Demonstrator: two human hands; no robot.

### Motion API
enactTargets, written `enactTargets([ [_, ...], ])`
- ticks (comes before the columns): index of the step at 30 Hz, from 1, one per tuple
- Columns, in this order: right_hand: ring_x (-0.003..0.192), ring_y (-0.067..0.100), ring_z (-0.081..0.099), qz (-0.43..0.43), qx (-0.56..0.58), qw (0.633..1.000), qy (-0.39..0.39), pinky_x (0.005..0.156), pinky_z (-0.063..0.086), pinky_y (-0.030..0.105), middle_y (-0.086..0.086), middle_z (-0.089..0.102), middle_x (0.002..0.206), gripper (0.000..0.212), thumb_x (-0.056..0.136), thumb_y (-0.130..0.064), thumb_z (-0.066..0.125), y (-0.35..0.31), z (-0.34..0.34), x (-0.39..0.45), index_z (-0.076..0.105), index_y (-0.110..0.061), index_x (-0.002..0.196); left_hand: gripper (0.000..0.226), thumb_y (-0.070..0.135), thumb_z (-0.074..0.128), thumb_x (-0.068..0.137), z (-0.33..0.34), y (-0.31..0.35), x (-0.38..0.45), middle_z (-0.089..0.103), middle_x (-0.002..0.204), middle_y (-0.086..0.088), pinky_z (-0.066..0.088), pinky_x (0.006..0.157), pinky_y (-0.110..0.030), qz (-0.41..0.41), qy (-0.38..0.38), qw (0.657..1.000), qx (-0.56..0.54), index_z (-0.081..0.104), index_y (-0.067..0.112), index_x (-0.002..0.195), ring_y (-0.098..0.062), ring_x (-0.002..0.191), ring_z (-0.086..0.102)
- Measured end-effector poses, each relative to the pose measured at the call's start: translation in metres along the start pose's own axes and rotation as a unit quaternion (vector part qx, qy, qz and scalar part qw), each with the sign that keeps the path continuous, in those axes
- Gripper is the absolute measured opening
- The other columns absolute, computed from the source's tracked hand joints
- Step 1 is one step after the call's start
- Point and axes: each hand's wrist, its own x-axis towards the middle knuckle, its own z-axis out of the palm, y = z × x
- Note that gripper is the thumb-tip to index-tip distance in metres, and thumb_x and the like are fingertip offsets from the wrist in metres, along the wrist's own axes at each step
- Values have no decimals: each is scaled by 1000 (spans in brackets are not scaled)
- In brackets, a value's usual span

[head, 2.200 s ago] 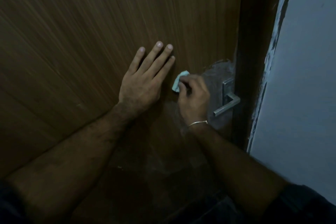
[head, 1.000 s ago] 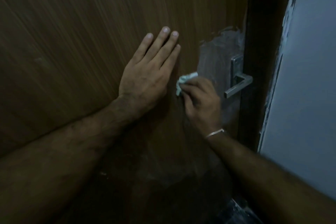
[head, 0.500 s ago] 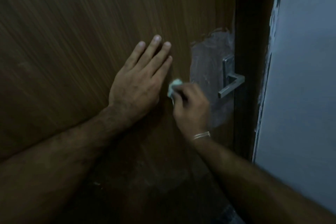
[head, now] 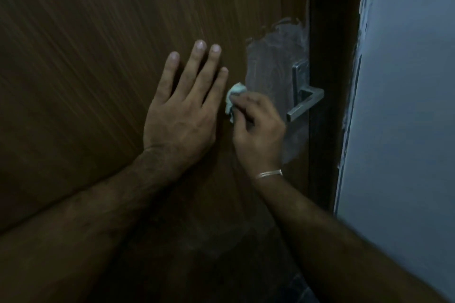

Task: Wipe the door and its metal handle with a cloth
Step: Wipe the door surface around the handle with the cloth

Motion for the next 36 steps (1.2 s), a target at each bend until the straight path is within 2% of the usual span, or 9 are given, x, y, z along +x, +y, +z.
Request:
enactTargets([
  [4,99,11,62,58,-29,997,-42,87,53,27,9,67,106,18,85,7,65,13,-19,-36,73,-1,100,54,25,24,103,0,3,-3,14,165,-18,3,122,-55,13,-8,1000,15,31,5,152,-35,153,7],
  [10,100,8,61,4,-19,999,-30,89,49,17,6,66,106,19,87,3,64,19,-5,-17,71,-6,102,57,30,26,100,5,7,-3,11,166,-19,-1,121,-55,13,-14,1000,15,30,5,152,-35,154,4],
  [14,98,6,60,106,-38,989,-99,87,52,28,3,66,104,17,86,4,66,33,-21,-67,70,-7,98,53,24,26,102,4,8,-5,15,165,-18,2,122,-55,15,-4,1000,12,34,6,151,-34,153,8],
  [18,96,3,60,82,-9,995,-54,86,50,18,-2,65,101,18,86,3,66,36,-11,-51,69,-11,97,54,25,20,103,10,9,-5,14,165,-18,2,122,-55,12,8,1000,11,32,5,152,-34,154,7],
  [22,96,-1,59,85,-30,989,-115,87,49,16,-6,63,102,19,85,2,67,40,-18,-73,69,-12,97,55,25,19,103,10,13,-8,11,166,-18,2,122,-56,11,-8,1000,15,30,6,153,-34,154,6],
  [25,91,-4,58,118,-35,989,-83,84,49,17,-5,65,97,16,84,3,67,45,-18,-75,71,-11,93,53,24,24,103,10,13,-9,12,165,-18,3,122,-56,8,-6,1000,14,30,6,153,-34,154,6],
  [30,98,-4,57,74,-22,993,-90,87,44,8,-3,65,103,18,85,2,67,44,-9,-82,69,-10,98,54,27,23,103,9,12,-8,11,166,-18,1,122,-55,14,-11,1000,17,29,6,153,-34,154,5],
  [34,91,2,62,248,-11,968,-25,81,51,10,-6,62,96,26,85,2,67,54,-14,-91,66,-24,90,54,26,28,103,10,11,-9,13,165,-18,1,122,-56,14,-4,1000,10,30,6,153,-34,154,6],
  [36,94,1,62,253,3,967,3,79,48,4,-8,62,99,28,86,-1,66,52,-7,-85,65,-28,92,53,25,30,103,12,13,-9,15,165,-18,3,122,-56,13,5,1000,6,32,5,152,-34,153,8],
])
